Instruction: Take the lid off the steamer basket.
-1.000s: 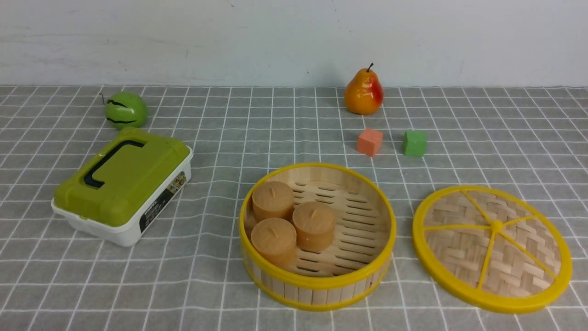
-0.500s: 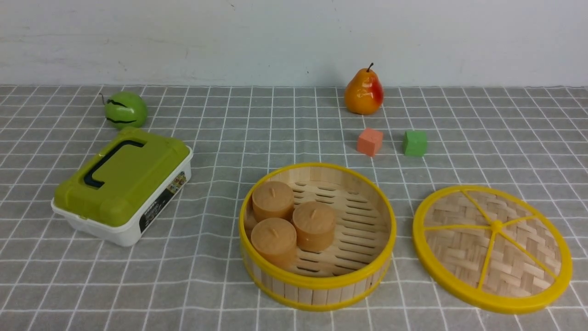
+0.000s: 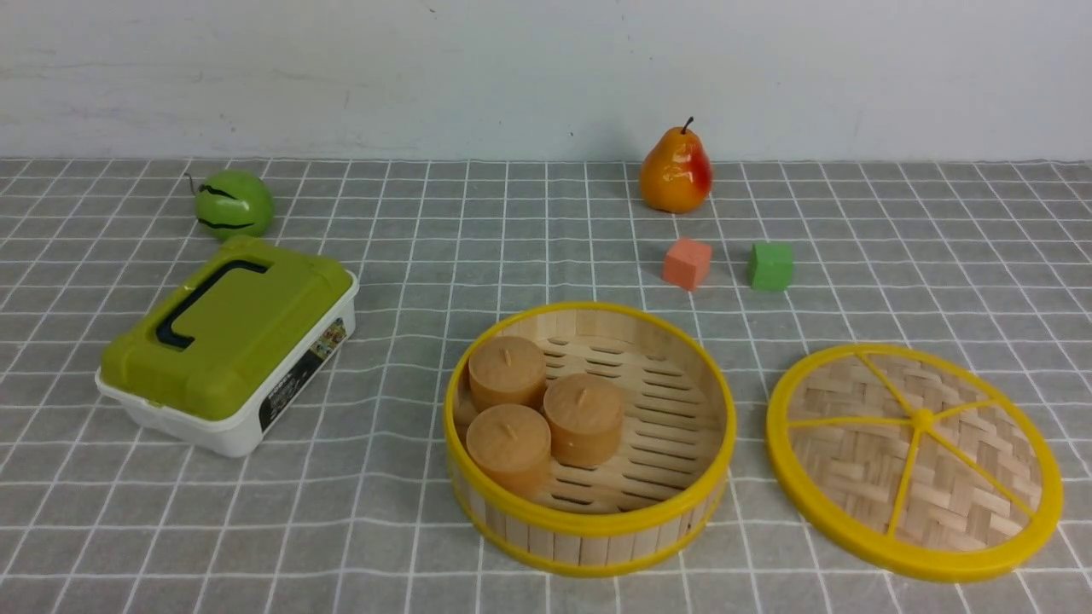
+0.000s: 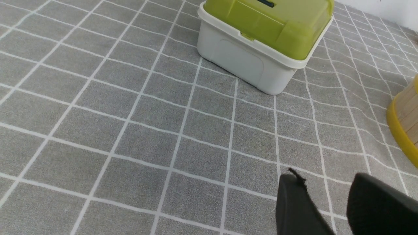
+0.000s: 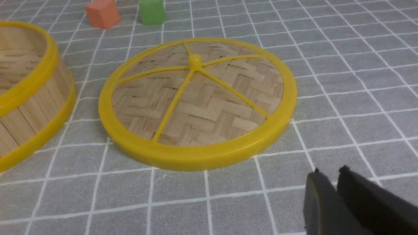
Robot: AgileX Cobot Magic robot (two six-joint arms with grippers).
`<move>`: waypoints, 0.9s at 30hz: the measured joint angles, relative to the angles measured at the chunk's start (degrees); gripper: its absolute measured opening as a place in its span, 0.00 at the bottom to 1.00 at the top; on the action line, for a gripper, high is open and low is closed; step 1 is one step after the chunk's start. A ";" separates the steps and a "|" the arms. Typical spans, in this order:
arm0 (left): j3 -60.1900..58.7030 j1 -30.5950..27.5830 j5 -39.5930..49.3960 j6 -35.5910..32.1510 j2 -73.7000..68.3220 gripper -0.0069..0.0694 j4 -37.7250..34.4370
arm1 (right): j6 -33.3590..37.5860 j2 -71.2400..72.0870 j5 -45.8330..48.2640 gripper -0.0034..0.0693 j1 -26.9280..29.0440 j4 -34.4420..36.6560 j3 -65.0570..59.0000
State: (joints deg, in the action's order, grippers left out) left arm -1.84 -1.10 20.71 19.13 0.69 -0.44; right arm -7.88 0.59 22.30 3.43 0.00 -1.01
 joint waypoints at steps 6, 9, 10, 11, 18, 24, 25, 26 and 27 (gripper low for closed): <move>0.00 0.00 0.00 0.00 0.00 0.40 0.00 | 0.00 0.00 0.00 0.13 0.00 0.00 0.00; 0.00 0.00 0.00 0.00 0.00 0.40 0.00 | 0.00 0.00 0.00 0.14 0.00 0.00 0.00; 0.00 0.00 0.00 0.00 0.00 0.40 0.00 | 0.00 0.00 0.00 0.14 0.00 0.00 0.00; 0.00 0.00 0.00 0.00 0.00 0.40 0.00 | 0.00 0.00 0.00 0.14 0.00 0.00 0.00; 0.00 0.00 0.00 0.00 0.00 0.40 0.00 | 0.00 0.00 0.00 0.15 0.00 0.00 0.00; 0.00 0.00 0.00 0.00 0.00 0.40 0.00 | 0.00 0.00 0.00 0.16 0.00 0.00 0.00; 0.00 0.00 0.00 0.00 0.00 0.40 0.00 | 0.00 0.00 0.00 0.16 0.00 0.00 0.00; 0.00 0.00 0.00 0.00 0.00 0.40 0.00 | 0.00 0.00 0.00 0.16 0.00 0.00 0.00; 0.00 0.00 0.00 0.00 0.00 0.40 0.00 | 0.00 0.00 0.00 0.16 0.00 0.00 0.00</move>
State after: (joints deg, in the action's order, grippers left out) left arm -1.84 -1.10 20.71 19.13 0.69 -0.44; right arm -7.88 0.59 22.30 3.43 0.00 -1.01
